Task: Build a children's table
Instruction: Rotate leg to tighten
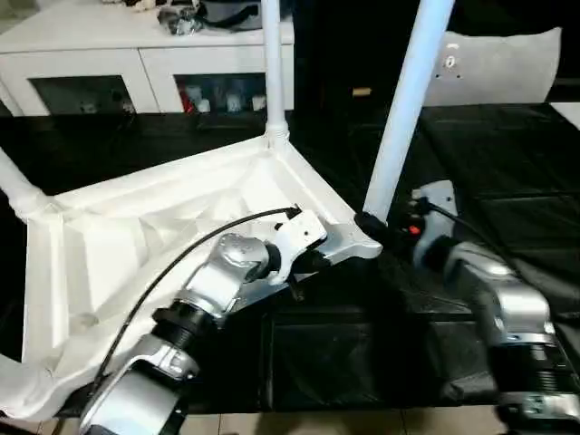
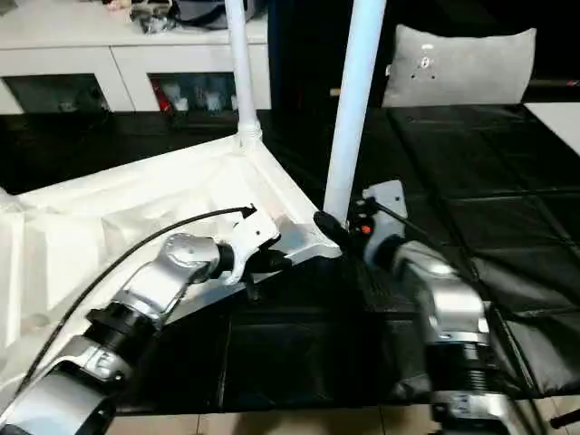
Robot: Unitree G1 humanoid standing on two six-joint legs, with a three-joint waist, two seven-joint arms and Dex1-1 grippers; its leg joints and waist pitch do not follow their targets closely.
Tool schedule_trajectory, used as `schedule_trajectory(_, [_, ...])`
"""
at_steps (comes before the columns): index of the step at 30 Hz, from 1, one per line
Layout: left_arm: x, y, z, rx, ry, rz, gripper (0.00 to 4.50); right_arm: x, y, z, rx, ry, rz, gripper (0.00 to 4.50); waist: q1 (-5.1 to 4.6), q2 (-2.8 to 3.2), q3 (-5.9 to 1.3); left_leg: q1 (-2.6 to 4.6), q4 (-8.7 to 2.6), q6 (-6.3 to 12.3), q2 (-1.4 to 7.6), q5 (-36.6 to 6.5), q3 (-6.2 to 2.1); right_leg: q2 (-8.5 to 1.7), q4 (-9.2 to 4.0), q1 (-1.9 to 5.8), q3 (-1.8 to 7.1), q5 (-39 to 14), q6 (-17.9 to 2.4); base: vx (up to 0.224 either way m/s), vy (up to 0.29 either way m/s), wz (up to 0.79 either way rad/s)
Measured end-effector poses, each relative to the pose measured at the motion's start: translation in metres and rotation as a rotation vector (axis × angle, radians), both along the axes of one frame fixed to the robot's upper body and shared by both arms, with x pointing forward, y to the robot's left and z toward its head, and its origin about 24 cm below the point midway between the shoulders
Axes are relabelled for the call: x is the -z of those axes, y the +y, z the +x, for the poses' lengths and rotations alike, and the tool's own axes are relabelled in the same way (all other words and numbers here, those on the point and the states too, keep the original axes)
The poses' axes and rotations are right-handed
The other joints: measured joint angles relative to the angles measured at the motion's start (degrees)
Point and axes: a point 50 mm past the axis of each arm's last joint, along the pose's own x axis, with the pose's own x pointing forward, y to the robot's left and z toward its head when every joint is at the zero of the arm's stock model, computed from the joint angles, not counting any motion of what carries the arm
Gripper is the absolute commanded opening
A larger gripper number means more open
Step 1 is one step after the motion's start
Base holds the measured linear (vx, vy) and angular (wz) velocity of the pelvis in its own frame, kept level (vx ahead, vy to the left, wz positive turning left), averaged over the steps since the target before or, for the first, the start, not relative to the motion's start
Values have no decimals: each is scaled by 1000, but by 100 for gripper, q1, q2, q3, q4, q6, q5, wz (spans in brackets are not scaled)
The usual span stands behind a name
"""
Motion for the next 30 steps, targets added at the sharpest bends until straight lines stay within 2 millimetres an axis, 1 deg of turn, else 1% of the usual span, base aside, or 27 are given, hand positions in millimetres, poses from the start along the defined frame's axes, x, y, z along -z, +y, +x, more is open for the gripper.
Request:
schedule_trajectory(1, [1, 4, -1, 20, 1, 5, 0, 0, -3, -2, -40, 1, -6, 371, 35, 0, 0, 2, 0, 0, 3, 0, 0, 0, 12, -5, -2, -9, -8, 0, 0, 0])
schedule_trajectory(2, [0, 8, -2, 47, -4, 9, 0, -1, -7, -5, -82, 0, -17, 387, 74, 1, 1, 0, -1, -1, 5, 1, 0, 1, 16, -9, -6, -12, -12, 0, 0, 0])
schedule_trajectory(4, [0, 16, -4, 105, -2, 20, 0, -2, -17, -10, -169, 12, -57, 402, 127, 4, 1, 3, -6, -3, 9, 5, 0, 5, 16, -8, -8, -30, 16, 0, 0, 0])
schedule_trajectory(5, [0, 20, -5, 129, 0, 27, 0, -4, -21, -12, -196, 13, -71, 402, 153, 3, 1, 6, -4, -7, 11, 7, 0, 6, 17, -7, -8, -30, 17, 0, 0, 0])
schedule_trajectory(6, [-1, 26, -6, 174, 4, 38, 0, -7, -25, -14, -248, 7, -94, 415, 183, 3, 1, 5, -1, -8, 11, 8, 0, 6, 16, -7, -7, -29, 17, 0, 0, 0])
schedule_trajectory(7, [-1, 30, -7, 200, 9, 43, 0, -9, -27, -15, -270, 3, -105, 415, 201, 3, 1, 5, 3, -8, 11, 7, 0, 6, 17, -6, -5, -29, 17, 0, 0, 0])
schedule_trajectory(10, [-2, 37, -11, 274, 14, 53, 0, -10, -28, -19, -370, 15, -110, 415, 262, -1, 3, 5, 13, -8, 10, 6, 0, 5, 16, -4, -2, -27, 18, 0, 0, 0])
schedule_trajectory(11, [-2, 38, -12, 302, 21, 56, 0, -10, -28, -23, -419, 31, -113, 415, 290, -5, 6, 4, 14, -7, 10, 5, 0, 5, 16, -5, -2, -27, 18, 0, 0, 0])
schedule_trajectory(12, [-2, 40, -14, 338, 30, 62, 0, -10, -30, -26, -466, 51, -120, 415, 340, -11, 8, 4, 15, -5, 11, 4, 1, 5, 16, -5, -1, -27, 18, 0, 0, 0])
schedule_trajectory(14, [-3, 42, -16, 374, 36, 70, 0, -11, -32, -29, -509, 61, -116, 415, 390, -11, 8, 4, 16, -4, 11, 3, 1, 5, 19, -6, -1, -27, 19, 0, 0, 0])
schedule_trajectory(16, [-3, 45, -18, 419, 43, 86, 0, -12, -31, -32, -579, 72, -104, 388, 415, -18, 9, 2, 16, -4, 11, 4, 1, 5, 23, -5, -2, -28, 19, 0, 0, 0])
schedule_trajectory(17, [-3, 47, -19, 439, 49, 92, 0, -12, -30, -34, -613, 76, -105, 388, 420, -18, 9, 3, 15, -4, 11, 4, 1, 5, 23, -5, -2, -28, 20, 0, 0, 0])
schedule_trajectory(20, [-3, 50, -21, 483, 65, 102, 0, -11, -26, -37, -683, 74, -104, 356, 441, -18, 9, 4, 20, -5, 12, 5, 1, 5, 25, -4, -1, -27, 18, 0, 0, 0])
schedule_trajectory(25, [-4, 48, -23, 530, 63, 108, 0, -8, -20, -40, -748, 88, -94, 318, 516, -21, 7, 6, 29, -5, 12, 4, 1, 4, 26, -3, 1, -23, 17, 0, 0, 0])
schedule_trajectory(27, [-3, 47, -23, 533, 63, 107, 0, -7, -18, -41, -764, 94, -90, 300, 534, -22, 7, 6, 30, -5, 12, 4, 1, 3, 27, -3, 1, -23, 17, 0, 0, 0])
schedule_trajectory(29, [-3, 47, -23, 534, 61, 105, 0, -7, -17, -41, -778, 97, -85, 293, 545, -22, 7, 6, 30, -5, 12, 4, 1, 4, 28, -3, 1, -23, 17, 0, 0, 0])
schedule_trajectory(30, [-3, 47, -23, 535, 60, 105, 0, -6, -17, -42, -781, 98, -84, 276, 547, -23, 7, 5, 30, -5, 12, 4, 1, 3, 28, -3, 1, -23, 17, 0, 0, 0])
